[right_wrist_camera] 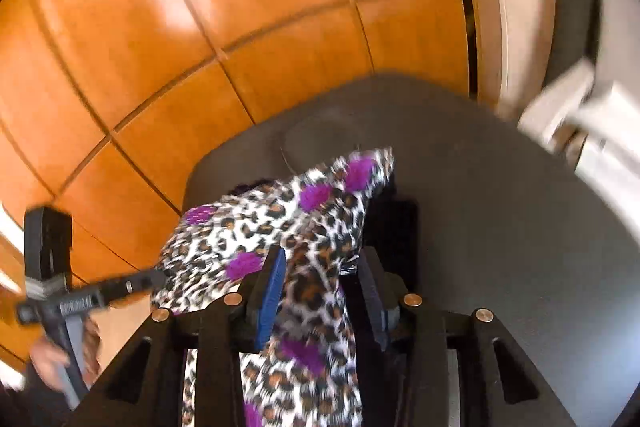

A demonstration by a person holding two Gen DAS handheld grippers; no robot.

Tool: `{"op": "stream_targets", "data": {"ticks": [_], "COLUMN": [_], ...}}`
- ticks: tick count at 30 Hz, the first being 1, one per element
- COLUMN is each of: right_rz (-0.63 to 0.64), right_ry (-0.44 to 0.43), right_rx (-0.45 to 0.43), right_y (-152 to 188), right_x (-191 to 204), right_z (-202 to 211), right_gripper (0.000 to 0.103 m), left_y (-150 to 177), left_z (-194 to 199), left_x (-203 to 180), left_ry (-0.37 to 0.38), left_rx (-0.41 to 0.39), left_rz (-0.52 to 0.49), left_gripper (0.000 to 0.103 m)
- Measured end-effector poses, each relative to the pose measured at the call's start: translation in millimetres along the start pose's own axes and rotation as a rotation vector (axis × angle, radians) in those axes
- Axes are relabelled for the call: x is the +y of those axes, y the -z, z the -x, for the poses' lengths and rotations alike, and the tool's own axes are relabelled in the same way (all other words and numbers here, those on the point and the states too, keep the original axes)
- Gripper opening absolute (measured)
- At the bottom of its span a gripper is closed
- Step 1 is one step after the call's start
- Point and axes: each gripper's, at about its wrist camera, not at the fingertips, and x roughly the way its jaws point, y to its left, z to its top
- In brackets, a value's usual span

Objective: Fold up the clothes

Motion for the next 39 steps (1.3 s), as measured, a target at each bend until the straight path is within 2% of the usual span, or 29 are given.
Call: {"op": "stream_targets", "data": {"ticks": [7, 10, 13, 15, 17, 19, 21, 23, 25, 28, 30, 33, 36, 39], "right_rz": [0.198, 0.15, 0.023, -0.008, 0.001, -0.004, -0.005, 0.022, 0.031, 0.053, 0.082, 0.139, 0.166, 0.17], "right_ry": [0.078, 0.2, 0.135, 0.146, 0.181, 0.221, 0.269, 0.338, 0.374, 0.48, 0.517, 0.569, 0.557, 0.539], "right_rx": [0.014, 0.125, 0.071, 0.06, 0.052, 0.024, -0.011, -0.081, -0.136, -0.203, -0.24, -0.276, -0.273, -0.259], "right_y": [18, 46, 64, 64, 63, 61, 60, 59, 59, 57, 58, 68, 79, 91], "right_x": [41, 16, -9, -10, -3, 8, 20, 39, 56, 85, 105, 132, 154, 165], "right_z": [19, -14, -13, -12, -11, -1, 12, 36, 52, 81, 95, 116, 128, 129], "right_gripper": [0.04, 0.04, 0.04, 0.04, 0.04, 0.042, 0.044, 0.052, 0.076, 0.097, 0.103, 0.103, 0.103, 0.103], "left_y": [0, 1, 1, -1, -4, -3, 5, 15, 28, 49, 61, 75, 82, 88], "left_z": [-39, -56, -72, -74, -69, -57, -35, -8, 17, 48, 70, 98, 123, 130], "left_x": [-22, -32, -42, -43, -49, -61, -73, -86, -100, -117, -123, -130, -129, -130], "left_ry": [-0.058, -0.082, -0.107, -0.12, -0.165, -0.258, -0.389, -0.469, -0.541, -0.69, -0.729, -0.778, -0.727, -0.7], "left_rx": [0.03, 0.043, 0.056, 0.056, 0.041, -0.001, -0.07, -0.144, -0.205, -0.264, -0.29, -0.318, -0.318, -0.297], "left_rz": [-0.086, -0.122, -0.159, -0.144, -0.156, -0.193, -0.235, -0.254, -0.279, -0.312, -0.308, -0.294, -0.247, -0.24], "left_gripper": [0.028, 0.028, 0.027, 0.027, 0.028, 0.028, 0.029, 0.029, 0.029, 0.029, 0.029, 0.029, 0.029, 0.029]}}
